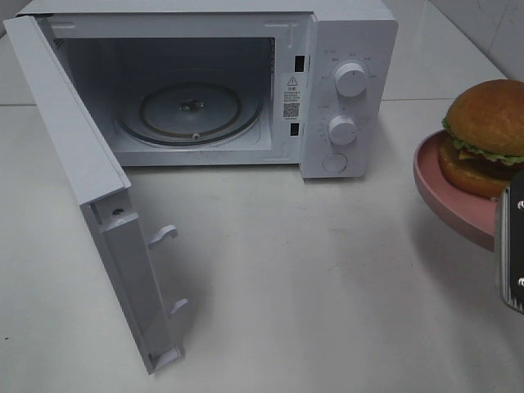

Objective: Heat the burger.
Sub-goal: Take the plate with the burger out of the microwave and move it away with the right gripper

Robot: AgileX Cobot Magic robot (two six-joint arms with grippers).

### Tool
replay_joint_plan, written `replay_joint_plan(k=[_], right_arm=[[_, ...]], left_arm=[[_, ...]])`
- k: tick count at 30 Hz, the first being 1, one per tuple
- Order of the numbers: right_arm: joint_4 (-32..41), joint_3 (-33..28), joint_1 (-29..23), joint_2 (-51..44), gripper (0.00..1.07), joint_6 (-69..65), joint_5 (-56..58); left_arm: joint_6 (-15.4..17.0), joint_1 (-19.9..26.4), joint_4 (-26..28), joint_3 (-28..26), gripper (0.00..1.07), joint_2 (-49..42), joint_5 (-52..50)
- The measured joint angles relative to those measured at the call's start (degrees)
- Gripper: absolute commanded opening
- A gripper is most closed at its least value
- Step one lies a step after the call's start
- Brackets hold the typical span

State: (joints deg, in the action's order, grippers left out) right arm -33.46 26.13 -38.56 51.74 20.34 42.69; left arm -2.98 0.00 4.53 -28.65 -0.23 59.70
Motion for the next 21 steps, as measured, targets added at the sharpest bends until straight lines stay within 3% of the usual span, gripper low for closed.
replay_joint_plan(k=[12, 21], right_arm=[[-6.5, 0.0, 0.0, 1.4, 0.0, -16.4, 6.8], [-10.2, 0.0, 0.0, 12.0, 0.0, -38.3, 8.4]], left_arm=[[0.0, 0.0, 0.0, 0.0, 1.0, 0.0, 0.0], [0.0, 0.0, 0.0, 0.0, 1.0, 0.0, 0.0]])
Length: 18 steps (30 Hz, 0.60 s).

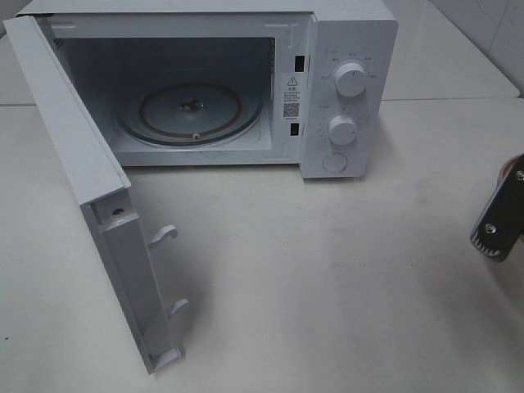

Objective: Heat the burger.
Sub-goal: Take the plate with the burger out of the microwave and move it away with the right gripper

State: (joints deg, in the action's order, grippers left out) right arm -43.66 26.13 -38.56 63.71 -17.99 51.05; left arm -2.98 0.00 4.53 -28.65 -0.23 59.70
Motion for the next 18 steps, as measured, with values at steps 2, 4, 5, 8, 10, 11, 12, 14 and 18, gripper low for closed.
replay_joint_plan(k=[2, 4, 5, 8, 10, 11, 12, 14, 18], right_arm=[[-0.6, 0.0, 0.0, 1.0, 0.0, -1.8, -0.2], [-2.7, 0.3, 0.0, 6.1, 0.0, -10.5, -0.5], [-2.7, 0.3, 0.0, 6.1, 0.0, -10.5, -0.5], [-3.2, 0.9, 0.0, 9.3, 0.0, -15.6, -0.6], [-3.4, 1.5, 0.0, 11.6, 0.0, -19.5, -0.9], [-3.4, 1.9, 0.0, 12.7, 0.0, -21.3, -1.0], [-3.8, 2.5, 0.0, 14.8, 0.0, -24.5, -1.4], [-4.1, 2.8, 0.1, 15.9, 0.0, -26.3, -1.6], [-5.2, 3.7, 0.1, 19.8, 0.0, -33.2, -2.0]], left_arm=[[0.0, 0.0, 0.0, 0.0, 1.0, 0.0, 0.0], [0.0, 0.0, 0.0, 0.0, 1.0, 0.0, 0.0], [0.0, 0.0, 0.0, 0.0, 1.0, 0.0, 0.0], [0.0, 0.0, 0.0, 0.0, 1.0, 0.0, 0.0], [0.0, 0.0, 0.0, 0.0, 1.0, 0.0, 0.0], [0.0, 0.0, 0.0, 0.0, 1.0, 0.0, 0.0], [0.0, 0.0, 0.0, 0.0, 1.0, 0.0, 0.0], [0.0, 0.0, 0.0, 0.0, 1.0, 0.0, 0.0], [0.0, 0.0, 0.0, 0.0, 1.0, 0.0, 0.0]])
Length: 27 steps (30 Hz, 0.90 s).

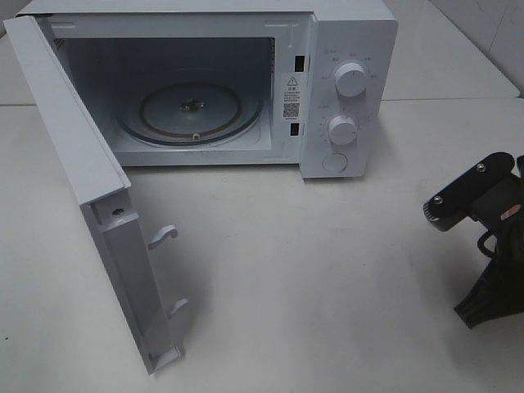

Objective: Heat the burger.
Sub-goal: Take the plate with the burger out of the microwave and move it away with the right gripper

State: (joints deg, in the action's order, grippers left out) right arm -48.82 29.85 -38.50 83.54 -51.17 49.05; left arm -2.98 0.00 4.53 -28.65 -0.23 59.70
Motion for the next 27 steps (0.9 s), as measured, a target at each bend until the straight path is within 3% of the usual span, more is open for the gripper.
replay_joint_plan(k=[11, 27], right_arm=[[-6.5, 0.1, 0.3, 10.3, 0.0, -14.5, -3.1], [-15.8, 0.2, 10.0, 18.3, 0.06, -21.9, -9.2]], left_arm=[[0.0, 0.0, 0.0, 0.0, 1.0, 0.0, 0.0], [0.0, 0.0, 0.0, 0.0, 1.0, 0.0, 0.0]])
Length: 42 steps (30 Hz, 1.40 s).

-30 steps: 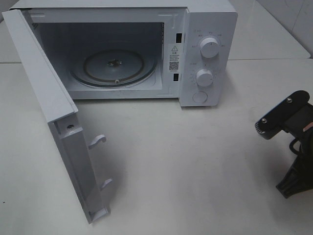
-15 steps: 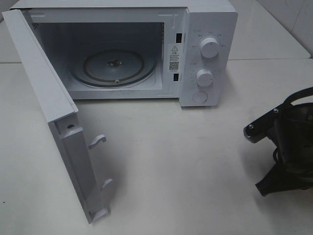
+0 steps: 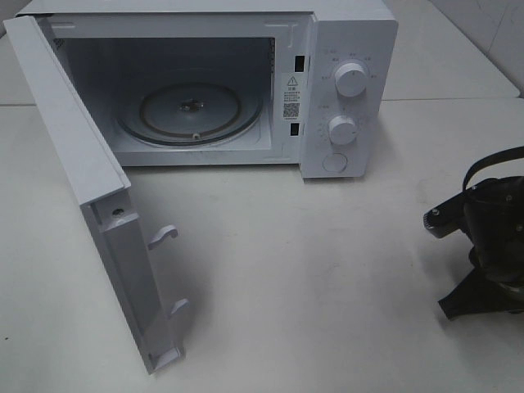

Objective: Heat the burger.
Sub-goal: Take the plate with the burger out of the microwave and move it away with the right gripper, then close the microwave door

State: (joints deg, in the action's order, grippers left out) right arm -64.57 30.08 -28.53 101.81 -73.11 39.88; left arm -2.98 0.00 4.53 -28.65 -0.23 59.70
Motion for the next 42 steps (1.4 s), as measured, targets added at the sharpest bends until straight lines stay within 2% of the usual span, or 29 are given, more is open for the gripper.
replay_joint_plan(k=[6, 8, 9, 11, 12, 13, 14, 16, 20, 24, 25, 26, 27, 28, 30, 31, 32, 33, 34, 35, 37, 38, 42], right_arm=[[-0.1, 0.0, 0.2, 0.6, 0.12, -0.1, 0.0], [-0.3, 0.0, 0.2, 0.6, 0.22, 0.0, 0.2], [-0.3, 0.0, 0.2, 0.6, 0.22, 0.0, 0.2], [-0.1, 0.0, 0.2, 0.2, 0.35, 2.0, 1.4], [-0.1, 0.0, 0.2, 0.2, 0.35, 2.0, 1.4], [0.4, 0.1, 0.2, -0.2, 0.43, 3.0, 1.5], [0.4, 0.1, 0.2, -0.2, 0.43, 3.0, 1.5], [3.4, 1.0, 0.2, -3.0, 0.51, 7.2, 1.6], [6.8, 1.9, 0.2, -6.0, 0.55, 11.1, 1.7], [12.5, 3.3, 0.2, -10.6, 0.57, 18.2, 1.2], [15.9, 3.7, 0.2, -13.3, 0.6, 22.1, -0.1], [15.9, 3.7, 0.2, -13.3, 0.6, 22.1, -0.1], [20.2, 4.0, 0.2, -15.9, 0.63, 26.6, -1.5], [20.2, 4.0, 0.2, -15.9, 0.63, 26.6, -1.5], [27.0, 4.4, 0.2, -20.1, 0.71, 35.2, -3.4], [27.0, 4.4, 0.2, -20.1, 0.71, 35.2, -3.4], [29.1, 4.5, 0.2, -21.4, 0.79, 37.6, -3.8], [34.1, 4.9, 0.2, -24.1, 0.83, 43.2, -4.2], [34.1, 4.9, 0.2, -24.1, 0.83, 43.2, -4.2], [38.9, 4.9, 0.2, -26.6, 0.84, 47.5, -4.4], [40.7, 4.9, 0.2, -27.7, 0.85, 49.1, -4.4], [44.6, 4.9, 0.2, -30.5, 0.84, 52.7, -4.0], [48.9, 4.9, 0.2, -34.3, 0.83, 56.1, -2.1]], left_arm=[[0.0, 0.0, 0.0, 0.0, 1.0, 0.0, 0.0], [0.0, 0.0, 0.0, 0.0, 1.0, 0.0, 0.0], [0.0, 0.0, 0.0, 0.0, 1.0, 0.0, 0.0], [0.0, 0.0, 0.0, 0.0, 1.0, 0.0, 0.0], [0.0, 0.0, 0.0, 0.0, 1.0, 0.0, 0.0], [0.0, 0.0, 0.0, 0.0, 1.0, 0.0, 0.0], [0.0, 0.0, 0.0, 0.0, 1.0, 0.0, 0.0], [0.0, 0.0, 0.0, 0.0, 1.0, 0.0, 0.0], [0.0, 0.0, 0.0, 0.0, 1.0, 0.0, 0.0], [0.0, 0.0, 0.0, 0.0, 1.0, 0.0, 0.0], [0.0, 0.0, 0.0, 0.0, 1.0, 0.0, 0.0], [0.0, 0.0, 0.0, 0.0, 1.0, 0.0, 0.0], [0.0, 0.0, 0.0, 0.0, 1.0, 0.0, 0.0], [0.0, 0.0, 0.0, 0.0, 1.0, 0.0, 0.0], [0.0, 0.0, 0.0, 0.0, 1.0, 0.0, 0.0], [0.0, 0.0, 0.0, 0.0, 1.0, 0.0, 0.0], [0.0, 0.0, 0.0, 0.0, 1.0, 0.0, 0.0], [0.0, 0.0, 0.0, 0.0, 1.0, 0.0, 0.0], [0.0, 0.0, 0.0, 0.0, 1.0, 0.0, 0.0], [0.0, 0.0, 0.0, 0.0, 1.0, 0.0, 0.0], [0.0, 0.0, 0.0, 0.0, 1.0, 0.0, 0.0], [0.0, 0.0, 0.0, 0.0, 1.0, 0.0, 0.0], [0.0, 0.0, 0.0, 0.0, 1.0, 0.0, 0.0]])
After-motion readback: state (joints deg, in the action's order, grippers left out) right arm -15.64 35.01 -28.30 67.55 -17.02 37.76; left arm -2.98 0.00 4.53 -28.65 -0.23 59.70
